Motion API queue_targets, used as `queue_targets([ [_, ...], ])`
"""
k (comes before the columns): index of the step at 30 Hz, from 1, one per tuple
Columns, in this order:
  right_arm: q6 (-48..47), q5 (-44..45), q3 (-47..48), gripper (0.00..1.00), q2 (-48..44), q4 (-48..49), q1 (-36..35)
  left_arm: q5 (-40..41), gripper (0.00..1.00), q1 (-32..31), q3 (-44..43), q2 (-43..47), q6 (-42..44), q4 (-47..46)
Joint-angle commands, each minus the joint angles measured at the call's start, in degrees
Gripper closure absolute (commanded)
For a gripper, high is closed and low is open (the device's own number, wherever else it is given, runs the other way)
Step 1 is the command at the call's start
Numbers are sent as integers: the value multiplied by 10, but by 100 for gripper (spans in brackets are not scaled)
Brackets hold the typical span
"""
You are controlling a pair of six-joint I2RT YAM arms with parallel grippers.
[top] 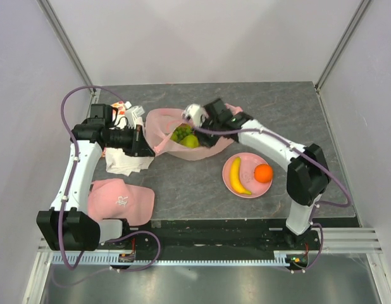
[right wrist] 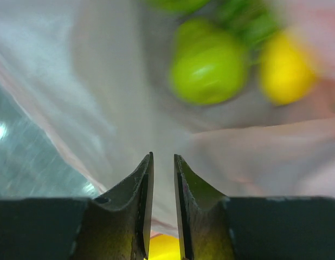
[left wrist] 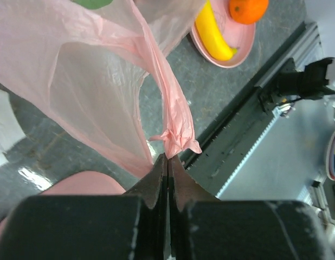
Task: Take the fake fruits out of the plastic bag
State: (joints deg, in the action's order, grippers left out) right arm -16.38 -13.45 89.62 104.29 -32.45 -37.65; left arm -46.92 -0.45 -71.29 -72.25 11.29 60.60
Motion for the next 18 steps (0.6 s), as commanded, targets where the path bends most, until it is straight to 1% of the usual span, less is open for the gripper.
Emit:
queue_targets([
  [1,-28,-3,-115,72,-45,-56,-67,-80,98,-1,-38,-1,8,77],
  [2,-32,-1,-135,72,-78,-59,-84,-95,98,-2,-32,5,6,74],
  [4,-36,6,-181,70,-113,-58,-95,-100,98,-1,-9,20,1,62],
  [7,-26,35,-190,69,-129,-59,-95,-101,98,-1,12,31,-16,52],
  [11,-20,38,-134,69,-123,-45,-68,-96,98,-1,26,42,-27,42],
  [14,-23,33,-89,66,-91,-43,-63,-93,99,-1,33,47,-36,41],
  [17,-30,34,-50,61,-47,-34,-61,-94,98,-1,47,54,-42,35],
  [18,-35,30,-27,54,-34,-35,-61,-94,98,-1,51,56,-43,33],
])
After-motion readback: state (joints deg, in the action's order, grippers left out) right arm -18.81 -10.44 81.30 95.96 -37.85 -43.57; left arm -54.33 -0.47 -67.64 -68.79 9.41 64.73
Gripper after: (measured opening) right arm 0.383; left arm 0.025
